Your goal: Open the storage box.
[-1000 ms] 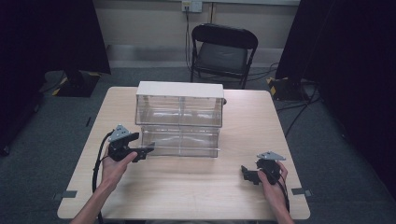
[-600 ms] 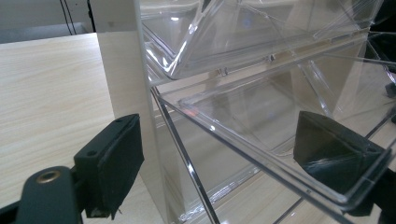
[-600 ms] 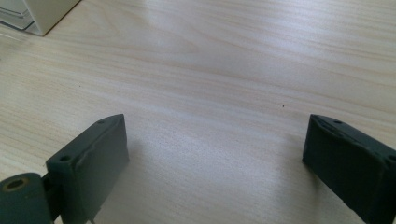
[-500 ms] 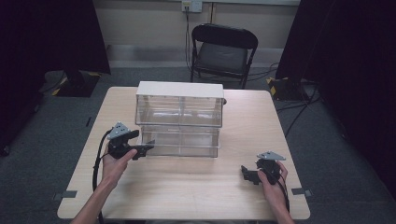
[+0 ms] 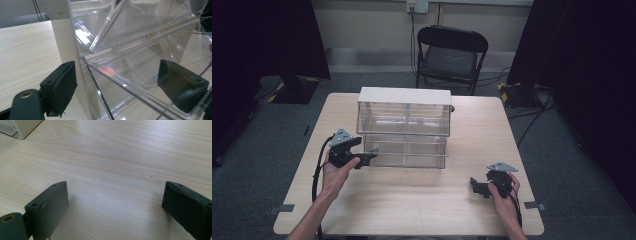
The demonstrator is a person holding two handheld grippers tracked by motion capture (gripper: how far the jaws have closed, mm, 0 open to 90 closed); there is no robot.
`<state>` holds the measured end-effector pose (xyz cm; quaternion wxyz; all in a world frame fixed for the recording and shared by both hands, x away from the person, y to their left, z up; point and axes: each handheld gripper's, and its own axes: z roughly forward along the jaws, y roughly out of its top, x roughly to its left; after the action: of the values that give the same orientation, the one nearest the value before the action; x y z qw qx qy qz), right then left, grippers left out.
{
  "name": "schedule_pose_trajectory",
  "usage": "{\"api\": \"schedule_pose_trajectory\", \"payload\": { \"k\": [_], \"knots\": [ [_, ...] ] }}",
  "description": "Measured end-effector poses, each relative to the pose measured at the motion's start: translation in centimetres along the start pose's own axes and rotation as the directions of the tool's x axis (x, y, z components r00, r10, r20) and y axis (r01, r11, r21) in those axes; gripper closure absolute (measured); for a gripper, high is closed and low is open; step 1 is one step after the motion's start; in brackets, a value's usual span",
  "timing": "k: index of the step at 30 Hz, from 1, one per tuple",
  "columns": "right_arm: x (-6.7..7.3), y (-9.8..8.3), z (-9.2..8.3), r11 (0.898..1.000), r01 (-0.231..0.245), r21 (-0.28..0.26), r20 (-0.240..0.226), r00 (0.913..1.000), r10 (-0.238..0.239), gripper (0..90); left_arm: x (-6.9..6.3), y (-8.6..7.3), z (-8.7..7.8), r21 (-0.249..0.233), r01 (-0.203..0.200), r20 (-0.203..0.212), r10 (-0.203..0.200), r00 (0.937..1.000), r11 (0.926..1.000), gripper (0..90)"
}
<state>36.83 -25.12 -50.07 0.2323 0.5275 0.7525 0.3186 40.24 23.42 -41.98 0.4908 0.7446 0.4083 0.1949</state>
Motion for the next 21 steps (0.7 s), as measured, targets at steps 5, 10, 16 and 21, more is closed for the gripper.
{"api": "schedule_pose_trajectory", "payload": {
  "k": [5, 10, 16, 21],
  "knots": [
    [0.0, 0.0, 0.0, 1.0, 0.0, 0.0, 0.0, 1.0, 0.0, 6.1, 0.2, 0.2, 0.1, -0.013, 0.016, -0.001, -0.017, 0.9999, 0.9998, 15.8],
    [0.0, 0.0, 0.0, 1.0, 0.0, 0.0, 0.0, 1.0, 0.0, 6.1, 0.2, 0.7, 0.0, -0.012, -0.002, -0.005, 0.002, 1.0, 0.9999, 15.8],
    [0.0, 0.0, 0.0, 1.0, 0.0, 0.0, 0.0, 1.0, 0.0, 6.1, 0.1, 1.1, 0.3, -0.003, -0.012, 0.004, 0.012, 0.9999, 0.9999, 15.6],
    [0.0, 0.0, 0.0, 1.0, 0.0, 0.0, 0.0, 1.0, 0.0, 6.1, 0.2, 1.1, 0.5, -0.004, -0.005, 0.006, 0.005, 1.0, 1.0, 15.5]
  ]
}}
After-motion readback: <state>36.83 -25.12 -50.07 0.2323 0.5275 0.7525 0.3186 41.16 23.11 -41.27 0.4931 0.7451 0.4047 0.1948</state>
